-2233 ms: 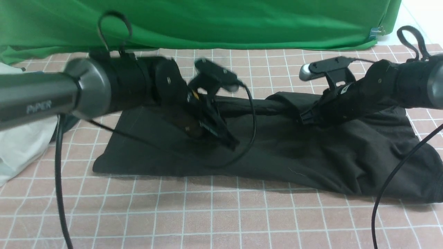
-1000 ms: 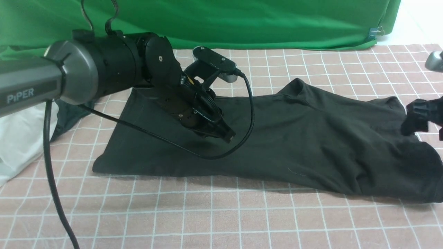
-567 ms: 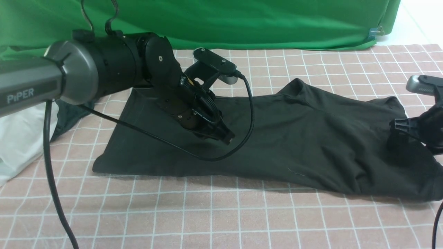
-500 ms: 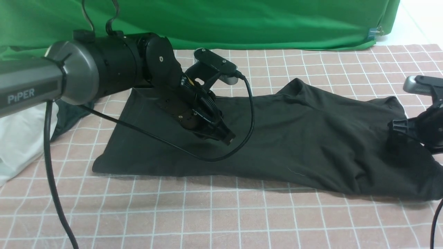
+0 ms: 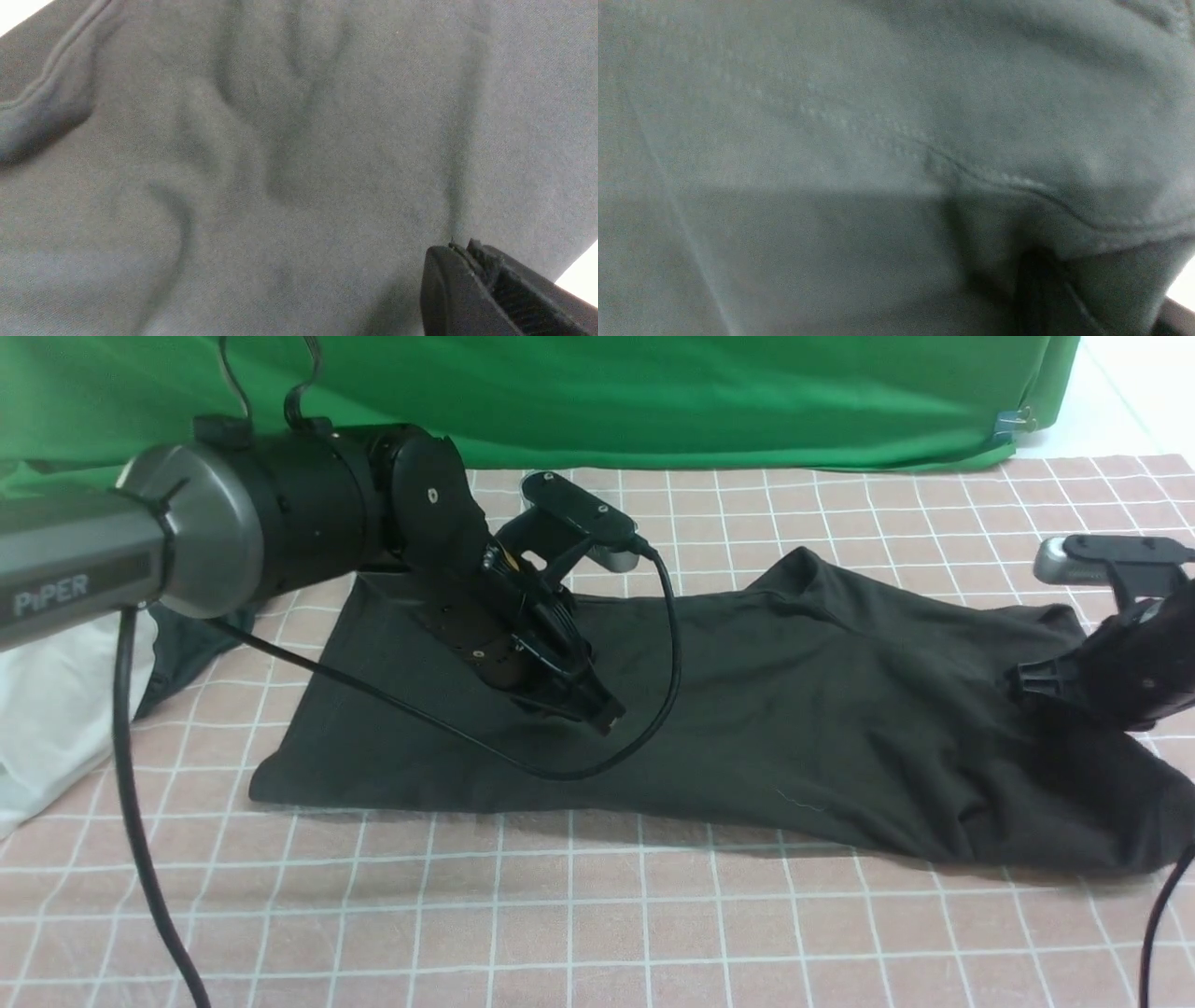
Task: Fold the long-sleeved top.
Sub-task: Use the right arm to clamp the right edge of the fabric, then use the right arm to drag the right edge of the fabric to the left and folds it over the left edge
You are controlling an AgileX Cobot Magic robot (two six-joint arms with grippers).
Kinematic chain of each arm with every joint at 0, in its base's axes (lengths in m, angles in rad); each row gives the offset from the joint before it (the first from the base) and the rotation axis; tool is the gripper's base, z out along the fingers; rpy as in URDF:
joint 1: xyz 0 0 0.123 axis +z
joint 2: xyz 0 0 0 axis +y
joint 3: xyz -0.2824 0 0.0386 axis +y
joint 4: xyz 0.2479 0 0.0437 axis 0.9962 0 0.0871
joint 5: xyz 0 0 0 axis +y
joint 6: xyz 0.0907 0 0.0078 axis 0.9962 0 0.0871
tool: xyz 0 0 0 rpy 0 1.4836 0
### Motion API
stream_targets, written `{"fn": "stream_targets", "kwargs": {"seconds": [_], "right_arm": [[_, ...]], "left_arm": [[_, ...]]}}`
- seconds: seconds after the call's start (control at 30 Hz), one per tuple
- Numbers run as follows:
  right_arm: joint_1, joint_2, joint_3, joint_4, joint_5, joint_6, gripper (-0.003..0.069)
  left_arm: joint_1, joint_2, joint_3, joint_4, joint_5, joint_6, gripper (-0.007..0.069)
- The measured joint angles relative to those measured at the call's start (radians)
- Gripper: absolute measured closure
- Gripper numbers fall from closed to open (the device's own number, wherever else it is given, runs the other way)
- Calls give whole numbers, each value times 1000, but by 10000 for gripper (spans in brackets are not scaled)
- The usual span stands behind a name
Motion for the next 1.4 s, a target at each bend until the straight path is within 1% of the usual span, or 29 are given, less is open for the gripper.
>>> {"fn": "stream_targets", "kwargs": {"seconds": [0.03, 0.23, 0.27, 0.3, 0.4, 0.47, 0.6, 0.8, 0.9, 0.97, 1.0, 1.07, 1.13, 1.23, 1.27, 1.3, 1.4], "right_arm": [[-11, -15, 0, -2, 7, -2, 574], [-228, -236, 0, -11, 110, 1, 574], [-235, -248, 0, -11, 115, 1, 574], [-282, -294, 0, -17, 139, 4, 574], [-320, -362, 0, -29, 162, 6, 574], [-320, -384, 0, -25, 164, 6, 574], [-302, -441, 0, 44, 168, -8, 574], [-251, -490, -63, 253, 255, -92, 574], [-197, -502, -114, 348, 280, -115, 574], [-167, -503, -144, 386, 283, -118, 574], [-130, -503, -165, 415, 283, -118, 574], [-107, -502, -184, 440, 282, -118, 574], [-47, -493, -222, 497, 275, -119, 574], [17, -465, -272, 547, 260, -119, 574], [17, -462, -272, 549, 259, -119, 574], [55, -432, -299, 575, 251, -119, 574], [116, -370, -327, 636, 227, -122, 573]], "left_arm": [[0, -6, 0, 1, 1, 0, 608], [4, -93, 0, 7, 2, 0, 608], [4, -95, 0, 7, 2, 0, 608], [4, -115, 0, 8, 3, 0, 608], [4, -148, 0, 12, 3, 0, 608], [4, -154, 0, 14, 2, 0, 608], [14, -164, 0, 31, 2, 0, 608], [93, -164, 0, 35, 24, -3, 608], [148, -170, 0, 34, 28, -8, 608], [173, -176, 0, 34, 29, -16, 608], [191, -180, 0, 34, 30, -20, 608], [201, -181, 0, 34, 31, -21, 608], [218, -183, 0, 34, 36, -22, 608], [224, -183, 0, 34, 38, -22, 608], [224, -183, 0, 34, 38, -22, 608], [224, -183, 0, 34, 38, -22, 608], [224, -183, 0, 31, 38, -22, 608]]}}
